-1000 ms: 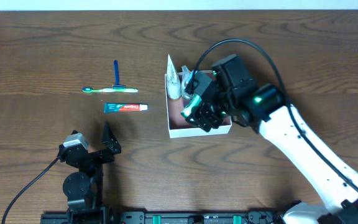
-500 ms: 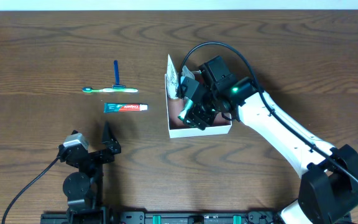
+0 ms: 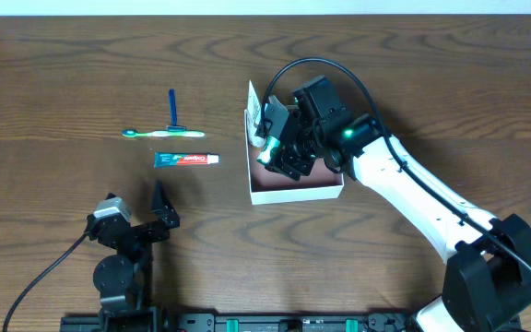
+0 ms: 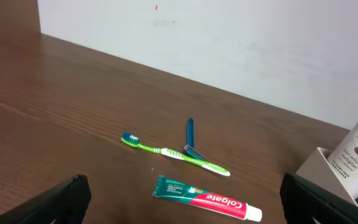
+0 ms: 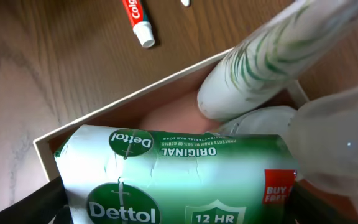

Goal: Pack container
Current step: 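Carry the soap bar into the box beside the bottle, then lower the Dettol bar into the box's front-left area with right gripper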

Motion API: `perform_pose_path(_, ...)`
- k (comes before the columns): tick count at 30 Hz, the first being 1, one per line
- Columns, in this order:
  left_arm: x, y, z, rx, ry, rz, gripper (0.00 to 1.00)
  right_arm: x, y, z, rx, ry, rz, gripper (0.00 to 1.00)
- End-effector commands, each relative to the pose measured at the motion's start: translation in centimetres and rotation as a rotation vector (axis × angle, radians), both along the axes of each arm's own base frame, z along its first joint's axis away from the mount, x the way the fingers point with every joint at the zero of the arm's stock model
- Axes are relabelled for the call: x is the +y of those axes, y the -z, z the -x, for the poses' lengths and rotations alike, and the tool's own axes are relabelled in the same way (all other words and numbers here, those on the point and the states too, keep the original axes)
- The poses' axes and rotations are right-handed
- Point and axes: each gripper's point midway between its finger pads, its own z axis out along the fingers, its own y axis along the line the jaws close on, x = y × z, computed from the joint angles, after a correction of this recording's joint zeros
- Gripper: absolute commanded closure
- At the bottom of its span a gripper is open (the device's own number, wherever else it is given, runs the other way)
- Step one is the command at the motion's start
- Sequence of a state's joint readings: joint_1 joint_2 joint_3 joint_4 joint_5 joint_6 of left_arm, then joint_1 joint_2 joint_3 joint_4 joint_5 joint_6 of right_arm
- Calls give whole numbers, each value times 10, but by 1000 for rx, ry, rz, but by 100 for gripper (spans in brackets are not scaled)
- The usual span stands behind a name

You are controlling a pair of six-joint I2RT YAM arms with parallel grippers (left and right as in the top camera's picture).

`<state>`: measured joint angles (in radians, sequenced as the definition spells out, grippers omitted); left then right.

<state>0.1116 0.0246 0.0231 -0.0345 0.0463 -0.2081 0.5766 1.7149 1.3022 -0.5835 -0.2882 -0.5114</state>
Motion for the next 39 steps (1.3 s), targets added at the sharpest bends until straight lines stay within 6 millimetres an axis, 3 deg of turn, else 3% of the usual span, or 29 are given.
perform_pose_path(1,2,17,1,52,-8,-7,2,12,-7,5,-41,-68,-5,27)
perform_pose_path(13,2,17,1,52,-8,-7,2,25,1,16,-45,-138,16,22)
perform_pose_path(27,2,17,1,52,-8,-7,2,25,49,17,13,-203,94,23)
perform_pose_path(39,2,17,1,52,-8,-7,2,23,53,20,-15,-282,125,22)
